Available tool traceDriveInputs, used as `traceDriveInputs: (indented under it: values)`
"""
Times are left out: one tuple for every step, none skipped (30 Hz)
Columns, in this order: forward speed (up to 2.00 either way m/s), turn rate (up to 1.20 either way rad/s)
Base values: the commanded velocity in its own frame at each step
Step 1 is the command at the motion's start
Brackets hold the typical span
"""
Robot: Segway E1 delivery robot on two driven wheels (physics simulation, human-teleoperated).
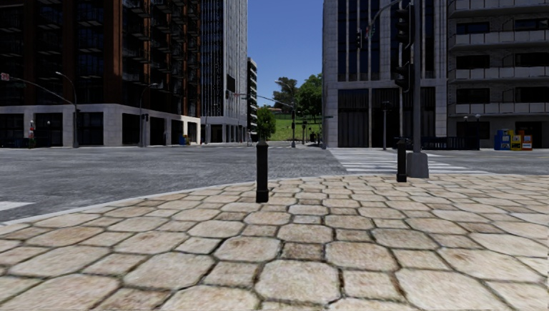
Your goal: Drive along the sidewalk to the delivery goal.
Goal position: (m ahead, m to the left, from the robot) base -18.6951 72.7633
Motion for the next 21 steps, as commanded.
traceDriveInputs:
  values:
    - [2.0, 1.12]
    - [2.0, 1.2]
    - [2.0, 1.2]
    - [2.0, 1.2]
    - [2.0, 1.2]
    - [2.0, 1.2]
    - [2.0, 1.2]
    - [2.0, 1.2]
    - [2.0, 1.2]
    - [2.0, 1.2]
    - [2.0, 1.2]
    - [2.0, 1.2]
    - [2.0, 1.2]
    - [2.0, 1.2]
    - [2.0, 1.2]
    - [2.0, 1.2]
    - [2.0, 1.2]
    - [2.0, 1.2]
    - [2.0, 1.2]
    - [2.0, 1.2]
    - [2.0, 1.11]
